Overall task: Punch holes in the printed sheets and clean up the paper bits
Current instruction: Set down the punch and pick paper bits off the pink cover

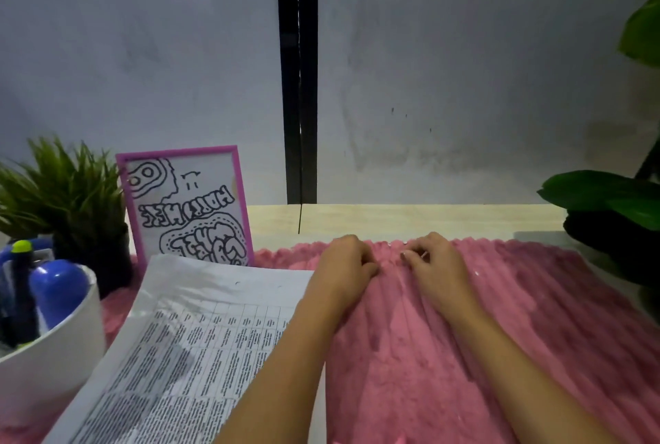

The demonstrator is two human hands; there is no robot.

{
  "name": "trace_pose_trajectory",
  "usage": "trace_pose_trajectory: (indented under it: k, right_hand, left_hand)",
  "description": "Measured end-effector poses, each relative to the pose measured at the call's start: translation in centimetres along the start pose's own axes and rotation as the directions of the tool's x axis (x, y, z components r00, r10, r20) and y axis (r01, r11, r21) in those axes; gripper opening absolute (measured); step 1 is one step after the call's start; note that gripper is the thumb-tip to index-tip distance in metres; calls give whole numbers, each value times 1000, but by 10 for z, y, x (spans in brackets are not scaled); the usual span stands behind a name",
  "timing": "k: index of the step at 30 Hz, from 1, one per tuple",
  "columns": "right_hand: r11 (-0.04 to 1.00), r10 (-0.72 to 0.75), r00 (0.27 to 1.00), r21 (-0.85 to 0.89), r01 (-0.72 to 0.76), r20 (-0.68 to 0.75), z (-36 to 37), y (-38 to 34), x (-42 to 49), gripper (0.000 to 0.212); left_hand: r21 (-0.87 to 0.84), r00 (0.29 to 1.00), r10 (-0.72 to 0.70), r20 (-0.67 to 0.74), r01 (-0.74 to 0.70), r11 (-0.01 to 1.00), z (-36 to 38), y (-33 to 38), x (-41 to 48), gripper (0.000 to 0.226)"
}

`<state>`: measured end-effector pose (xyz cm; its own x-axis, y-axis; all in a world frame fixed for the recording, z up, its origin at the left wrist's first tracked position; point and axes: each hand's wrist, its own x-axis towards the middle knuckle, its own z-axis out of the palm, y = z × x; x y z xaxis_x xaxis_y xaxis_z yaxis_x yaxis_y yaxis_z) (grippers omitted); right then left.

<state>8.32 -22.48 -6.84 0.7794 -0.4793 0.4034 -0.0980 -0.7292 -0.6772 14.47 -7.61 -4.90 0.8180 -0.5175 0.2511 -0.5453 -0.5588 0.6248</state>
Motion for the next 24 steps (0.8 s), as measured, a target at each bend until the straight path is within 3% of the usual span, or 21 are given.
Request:
trace_pose_trajectory:
  k: [3,5,7,16,24]
  right_hand:
    - [982,124,981,160,-100,-151,-2,9,3,11]
    - [976,141,980,184,-114,-142,-3,8,4,10]
    - [983,129,987,146,-115,-92,-2,5,2,8]
    - [990,48,999,-135,-51,-26,7,2,0,12]
    - [988,75,997,-134,-79,-35,8,5,1,23]
  left_hand:
    - [-134,972,-101,-213,73,988,-13,-7,6,13]
    - [-199,918,-187,-351,122,972,-19,-15,9,13]
    - [-222,889,-237,-392,159,962,-20,-20,8,13]
    - [-113,932,-213,-294,187,976,-9,-25,4,11]
    - [89,965,-114,-236,138,986,0,-31,11,20]
